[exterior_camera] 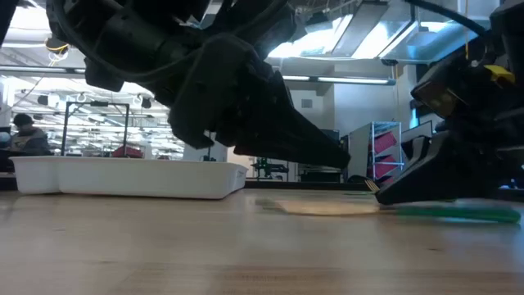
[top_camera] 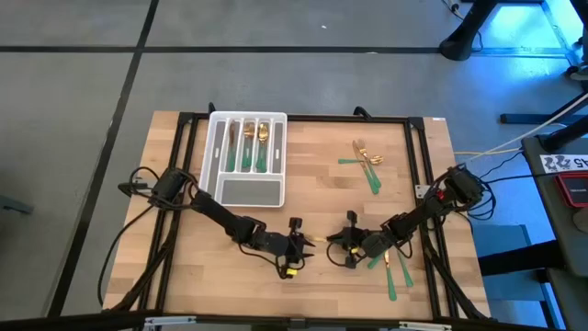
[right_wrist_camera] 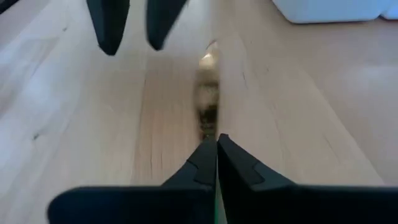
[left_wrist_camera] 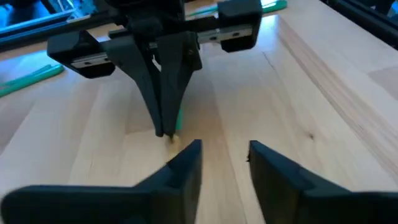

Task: Sort silverware
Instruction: Put the green knife into the white cutlery tray

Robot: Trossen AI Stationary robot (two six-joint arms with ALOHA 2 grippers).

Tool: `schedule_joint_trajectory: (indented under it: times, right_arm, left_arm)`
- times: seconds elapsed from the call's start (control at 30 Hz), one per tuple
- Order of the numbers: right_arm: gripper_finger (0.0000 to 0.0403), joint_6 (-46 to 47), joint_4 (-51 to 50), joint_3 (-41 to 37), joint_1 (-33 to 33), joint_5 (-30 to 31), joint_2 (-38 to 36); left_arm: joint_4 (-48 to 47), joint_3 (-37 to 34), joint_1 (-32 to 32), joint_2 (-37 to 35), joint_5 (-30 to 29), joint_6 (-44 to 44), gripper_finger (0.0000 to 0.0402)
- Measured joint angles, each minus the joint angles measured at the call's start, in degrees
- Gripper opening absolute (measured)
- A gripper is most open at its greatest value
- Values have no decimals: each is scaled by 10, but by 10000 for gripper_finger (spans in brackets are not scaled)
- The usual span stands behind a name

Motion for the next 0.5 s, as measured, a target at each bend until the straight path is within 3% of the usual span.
schedule_joint_trajectory:
  times: [0.27,0.5]
  right_arm:
    - [6,-8,1,0,0,-7,-8]
    - [31,-27,14,24,0,-18,-8]
  left_arm:
    - [-2,0,22,0,0,-44,244]
    - [-5,0,33,0,0,-75,266]
